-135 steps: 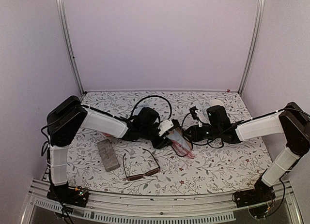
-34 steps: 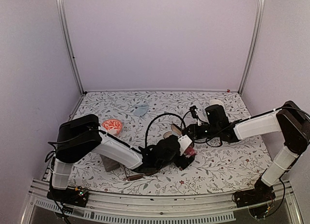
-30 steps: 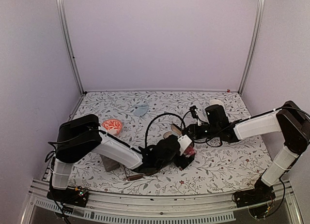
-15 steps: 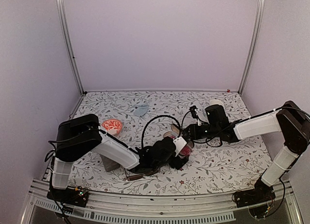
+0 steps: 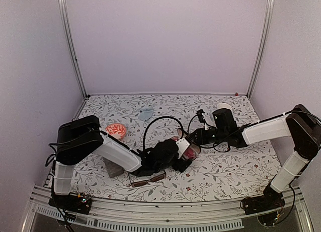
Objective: Organize the sunglasses
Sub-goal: Adjust the sunglasses in the sunglasses case.
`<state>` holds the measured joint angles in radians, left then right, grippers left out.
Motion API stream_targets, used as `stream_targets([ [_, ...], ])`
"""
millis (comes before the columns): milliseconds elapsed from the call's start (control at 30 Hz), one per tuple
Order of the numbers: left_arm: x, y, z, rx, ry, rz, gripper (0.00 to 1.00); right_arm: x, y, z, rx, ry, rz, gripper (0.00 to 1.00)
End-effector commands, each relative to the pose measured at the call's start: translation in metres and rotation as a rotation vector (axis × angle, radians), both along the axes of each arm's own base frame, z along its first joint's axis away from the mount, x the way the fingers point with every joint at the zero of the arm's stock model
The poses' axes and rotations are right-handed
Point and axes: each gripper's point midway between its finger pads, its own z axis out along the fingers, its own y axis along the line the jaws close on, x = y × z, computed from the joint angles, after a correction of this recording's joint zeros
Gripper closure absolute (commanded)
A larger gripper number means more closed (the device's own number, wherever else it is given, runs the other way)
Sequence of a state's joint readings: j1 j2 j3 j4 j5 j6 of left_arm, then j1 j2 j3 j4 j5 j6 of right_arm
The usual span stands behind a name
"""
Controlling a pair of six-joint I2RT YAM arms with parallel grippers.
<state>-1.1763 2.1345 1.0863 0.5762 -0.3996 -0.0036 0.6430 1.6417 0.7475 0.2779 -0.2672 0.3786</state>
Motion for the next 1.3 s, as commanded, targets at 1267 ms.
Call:
stream_targets([
  [1267,0.024,0.064,0.043,-0.451,0.583,0.054,0.27,-0.003,0.004,0.005,-0.004,0.012,0.019,0.75],
])
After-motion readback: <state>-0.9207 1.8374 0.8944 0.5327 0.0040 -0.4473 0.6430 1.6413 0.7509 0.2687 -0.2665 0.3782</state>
